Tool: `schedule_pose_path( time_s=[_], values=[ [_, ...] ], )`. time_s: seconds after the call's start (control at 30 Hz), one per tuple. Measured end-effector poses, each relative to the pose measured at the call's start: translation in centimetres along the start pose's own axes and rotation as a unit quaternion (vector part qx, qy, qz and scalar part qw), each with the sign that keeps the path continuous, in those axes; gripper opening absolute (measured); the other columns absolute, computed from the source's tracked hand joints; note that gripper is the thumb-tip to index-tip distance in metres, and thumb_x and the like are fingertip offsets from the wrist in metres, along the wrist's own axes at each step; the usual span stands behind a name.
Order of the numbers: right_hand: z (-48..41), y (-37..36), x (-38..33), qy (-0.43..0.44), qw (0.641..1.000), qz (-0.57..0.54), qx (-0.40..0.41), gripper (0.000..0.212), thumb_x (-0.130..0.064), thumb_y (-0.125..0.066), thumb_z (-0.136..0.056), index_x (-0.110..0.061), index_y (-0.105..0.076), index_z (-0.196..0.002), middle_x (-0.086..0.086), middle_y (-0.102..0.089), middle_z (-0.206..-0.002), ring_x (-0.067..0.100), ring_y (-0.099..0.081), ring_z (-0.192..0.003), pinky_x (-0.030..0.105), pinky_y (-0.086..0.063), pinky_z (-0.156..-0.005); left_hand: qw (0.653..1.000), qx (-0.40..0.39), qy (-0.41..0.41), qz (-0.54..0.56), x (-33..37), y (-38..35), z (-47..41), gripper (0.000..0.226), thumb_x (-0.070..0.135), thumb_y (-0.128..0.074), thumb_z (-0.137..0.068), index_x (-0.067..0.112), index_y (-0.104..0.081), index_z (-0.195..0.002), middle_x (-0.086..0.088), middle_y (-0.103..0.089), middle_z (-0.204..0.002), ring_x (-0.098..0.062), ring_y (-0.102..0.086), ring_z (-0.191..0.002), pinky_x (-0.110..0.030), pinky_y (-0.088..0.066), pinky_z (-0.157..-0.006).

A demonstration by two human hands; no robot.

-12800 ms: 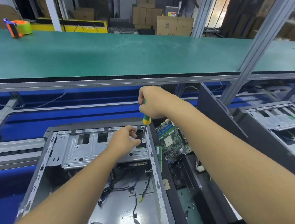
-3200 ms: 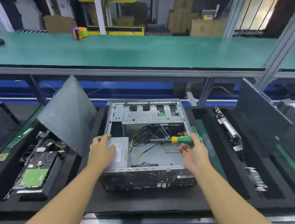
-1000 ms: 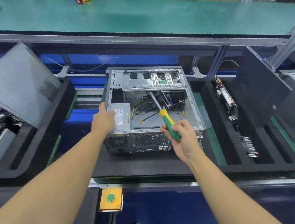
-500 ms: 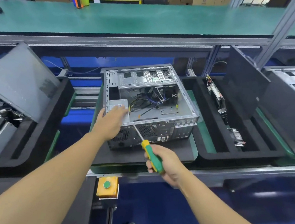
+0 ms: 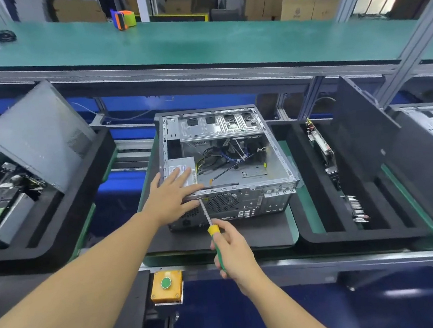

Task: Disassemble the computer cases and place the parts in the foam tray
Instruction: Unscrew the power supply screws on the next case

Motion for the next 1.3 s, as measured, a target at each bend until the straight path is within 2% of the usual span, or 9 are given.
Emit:
schedule_pose_path(
  time_s=[0.5,0.73,0.8,0.93,1.03,1.13,1.3],
  values=[
    [-0.3,-0.2,0.2,0.014,1.000,0.003,-0.002,0.025,-0.036,-0.050,-0.102,-0.057,-0.061,-0.111,-0.008,-0.059,-0.077,0.011,-0.046,-0.049,0.023,-0.034,-0.039,1.000,-0.008,-0.003,0.004,-0.1,0.1,0.0,0.050,0.062,-0.036,-0.099,0.057,-0.028,-0.148,0.010,0.001,-0.167,-0.018,0.005,-0.154,-0.057,0.004,-0.119],
    [-0.5,-0.3,0.7,-0.005,1.000,-0.018,0.010,0.025,-0.034,-0.051,-0.103,-0.054,-0.062,-0.111,-0.008,-0.060,-0.076,0.011,-0.046,-0.050,0.023,-0.034,-0.039,1.000,-0.010,-0.001,0.000,-0.1,0.1,0.0,0.050,0.062,-0.036,-0.098,0.057,-0.027,-0.148,0.010,0.001,-0.167,-0.018,0.005,-0.154,-0.057,0.003,-0.120],
    [-0.6,-0.2,1.0,-0.023,0.999,-0.047,0.009,0.022,-0.032,-0.053,-0.102,-0.048,-0.063,-0.113,-0.005,-0.061,-0.078,0.012,-0.046,-0.049,0.023,-0.033,-0.039,1.000,-0.008,-0.003,0.004,-0.1,0.1,0.1,0.050,0.062,-0.037,-0.098,0.057,-0.028,-0.147,0.010,0.000,-0.167,-0.018,0.004,-0.154,-0.057,0.003,-0.119],
    [-0.7,0.2,1.9,-0.074,0.986,-0.150,0.005,0.020,-0.024,-0.054,-0.101,-0.024,-0.063,-0.119,0.005,-0.061,-0.081,0.014,-0.045,-0.049,0.022,-0.029,-0.038,1.000,-0.002,-0.004,0.019,-0.2,0.2,0.1,0.050,0.062,-0.039,-0.098,0.056,-0.031,-0.147,0.011,-0.002,-0.167,-0.018,0.003,-0.154,-0.057,0.003,-0.120],
    [-0.7,0.1,2.5,-0.091,0.977,-0.195,-0.003,0.020,-0.022,-0.055,-0.101,-0.007,-0.063,-0.111,0.006,-0.062,-0.079,0.014,-0.045,-0.050,0.022,-0.028,-0.038,1.000,-0.002,-0.003,0.018,-0.2,0.2,0.0,0.050,0.062,-0.040,-0.098,0.056,-0.031,-0.147,0.011,-0.002,-0.167,-0.018,0.003,-0.154,-0.057,0.002,-0.120],
    [-0.6,-0.7,3.2,-0.125,0.953,-0.276,-0.015,0.019,-0.021,-0.056,-0.099,-0.004,-0.063,-0.102,0.009,-0.062,-0.081,0.014,-0.045,-0.049,0.022,-0.029,-0.035,1.000,0.001,-0.004,0.023,-0.2,0.3,0.1,0.049,0.061,-0.041,-0.098,0.056,-0.033,-0.146,0.010,-0.004,-0.167,-0.018,0.002,-0.154,-0.057,0.002,-0.120],
    [-0.3,-2.3,3.8,-0.178,0.888,-0.419,-0.067,0.028,-0.022,-0.058,-0.096,-0.004,-0.060,-0.117,0.007,-0.059,-0.078,0.011,-0.042,-0.047,0.020,-0.030,-0.031,1.000,0.007,-0.004,0.030,0.0,0.4,0.1,0.049,0.060,-0.043,-0.098,0.055,-0.035,-0.146,0.010,-0.005,-0.167,-0.019,0.001,-0.154,-0.057,0.002,-0.120]
  ],
)
Point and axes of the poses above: each hand's wrist, its own z-axis away from the middle knuckle, its own y-axis out of the back of the hand, x = y × z, the point moved 8 cm from there along -z, towards the middle knuckle
